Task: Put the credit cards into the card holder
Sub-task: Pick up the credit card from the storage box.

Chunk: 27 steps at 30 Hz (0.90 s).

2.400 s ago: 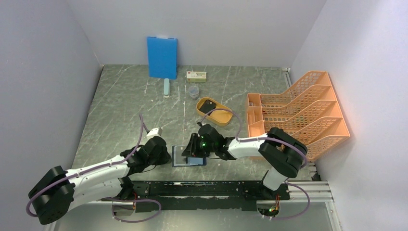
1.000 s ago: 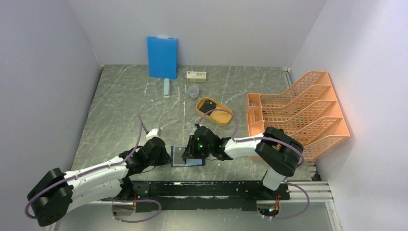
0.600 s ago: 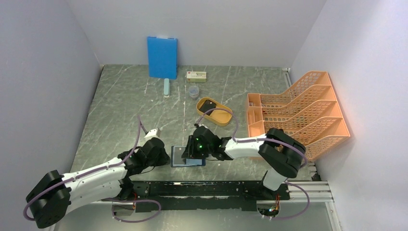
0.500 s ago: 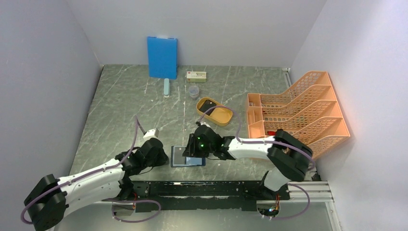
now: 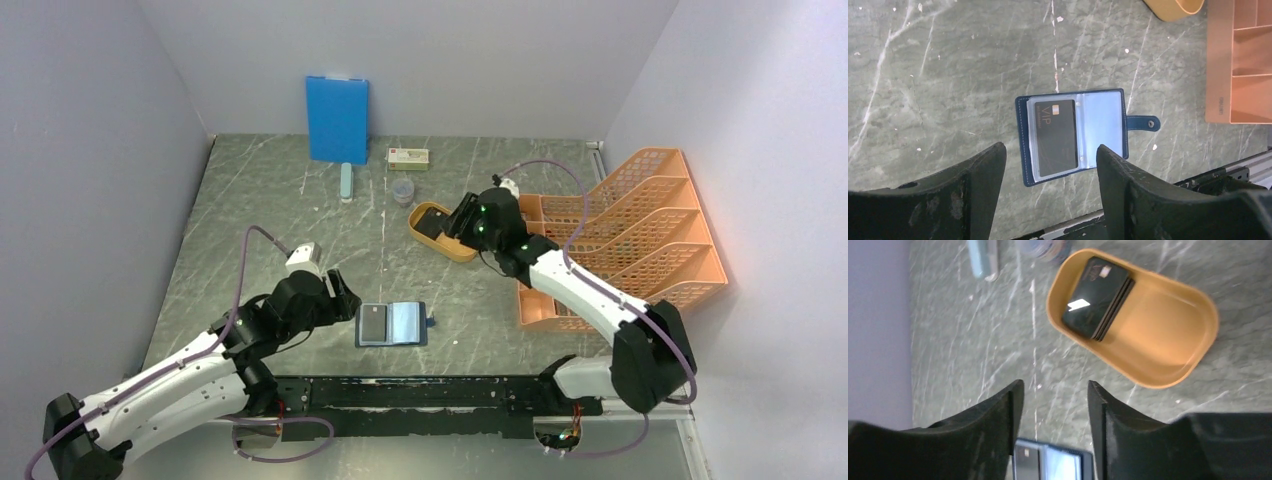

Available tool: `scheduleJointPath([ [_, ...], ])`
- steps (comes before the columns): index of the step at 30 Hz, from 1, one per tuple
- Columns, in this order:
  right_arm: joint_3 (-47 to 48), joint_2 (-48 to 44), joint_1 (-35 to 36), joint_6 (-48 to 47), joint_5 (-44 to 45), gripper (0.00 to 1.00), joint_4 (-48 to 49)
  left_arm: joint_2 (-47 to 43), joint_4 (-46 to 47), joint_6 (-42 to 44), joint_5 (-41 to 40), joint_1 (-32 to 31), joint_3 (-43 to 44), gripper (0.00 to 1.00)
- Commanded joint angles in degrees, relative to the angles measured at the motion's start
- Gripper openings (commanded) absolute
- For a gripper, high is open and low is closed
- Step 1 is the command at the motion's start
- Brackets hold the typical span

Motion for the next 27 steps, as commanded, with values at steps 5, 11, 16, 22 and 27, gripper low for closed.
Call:
scheduleJointPath([
  [5,4.8,12.2,-5.3,2.9,-3.1,0.64,7.3,2.0,-0.8,2.3,-1.5,0.1,1.2,0.71],
  [11,6.1,20.1,-5.8,8.8,2.0,0.63,11.3,3.3,0.1,1.3,-1.5,0.2,0.1,0.71],
  [16,7.2,24.6,-6.4,10.5,3.4,0.62,13.2,4.5,0.4,0.6,-1.5,0.2,-0.5,0.69],
  [22,9.9,29.2,-6.9,10.1,2.9,0.61,13.3,6.0,2.2,0.2,-0.1,0.2,-2.1,0.68],
  [27,10.8,32.4,-7.5,10.5,1.3,0.57,13.7,7.1,3.3,0.1,0.5,0.1,-3.1,0.67],
])
